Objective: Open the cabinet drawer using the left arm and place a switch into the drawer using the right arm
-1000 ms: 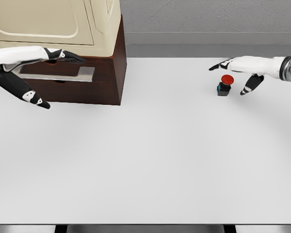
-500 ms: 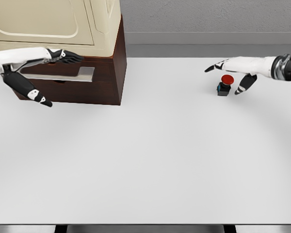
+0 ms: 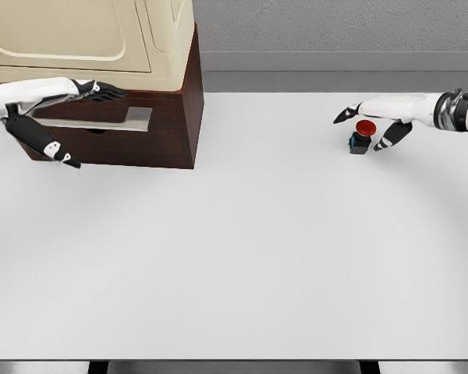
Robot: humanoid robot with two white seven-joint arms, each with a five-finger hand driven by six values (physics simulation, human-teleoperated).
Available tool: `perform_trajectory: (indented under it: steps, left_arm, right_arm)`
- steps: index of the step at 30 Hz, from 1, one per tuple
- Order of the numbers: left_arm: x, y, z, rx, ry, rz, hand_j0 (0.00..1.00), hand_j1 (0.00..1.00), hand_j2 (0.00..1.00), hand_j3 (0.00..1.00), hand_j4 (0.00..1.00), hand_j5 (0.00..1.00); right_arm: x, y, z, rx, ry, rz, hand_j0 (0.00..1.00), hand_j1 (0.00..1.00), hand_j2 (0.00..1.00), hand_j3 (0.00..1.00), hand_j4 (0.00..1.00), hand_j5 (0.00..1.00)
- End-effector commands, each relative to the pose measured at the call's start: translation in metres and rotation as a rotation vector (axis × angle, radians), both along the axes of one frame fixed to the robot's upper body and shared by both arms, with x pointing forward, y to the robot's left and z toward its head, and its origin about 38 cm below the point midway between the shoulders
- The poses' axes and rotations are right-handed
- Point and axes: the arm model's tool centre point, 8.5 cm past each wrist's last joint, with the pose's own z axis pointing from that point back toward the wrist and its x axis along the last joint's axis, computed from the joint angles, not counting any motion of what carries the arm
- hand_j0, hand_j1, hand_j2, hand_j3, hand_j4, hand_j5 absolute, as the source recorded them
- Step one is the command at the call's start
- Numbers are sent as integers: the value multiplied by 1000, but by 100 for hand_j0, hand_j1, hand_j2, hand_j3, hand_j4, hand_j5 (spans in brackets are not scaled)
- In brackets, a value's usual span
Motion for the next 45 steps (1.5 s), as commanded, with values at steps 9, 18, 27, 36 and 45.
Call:
perform_trajectory:
  steps: [9, 18, 27, 36, 45]
  left_arm:
    - [7, 12, -8, -3, 15, 48, 100, 100, 100, 100, 100, 100]
    - [11, 9, -18, -9, 31, 48, 100, 100, 100, 100, 100, 100]
    - [11, 12, -21, -23, 41, 60, 100, 100, 100, 100, 100, 100]
    - [10, 12, -26, -54, 44, 66, 100, 100, 100, 100, 100, 100]
    - [8, 13, -35, -64, 63, 73, 100, 100, 100, 100, 100, 100]
  right_arm:
    - [5, 3, -2, 12, 10, -16, 83, 83, 83, 83, 83, 83]
    - [5, 2, -6, 14, 21, -27, 75, 75, 75, 75, 75, 75]
    - [5, -4, -8, 13, 29, -45, 72, 72, 72, 72, 72, 72]
    - [6, 0, -6, 18, 25, -40, 61, 61, 61, 61, 61, 61]
    - [7, 1, -6, 20, 25, -37, 50, 50, 50, 50, 50, 50]
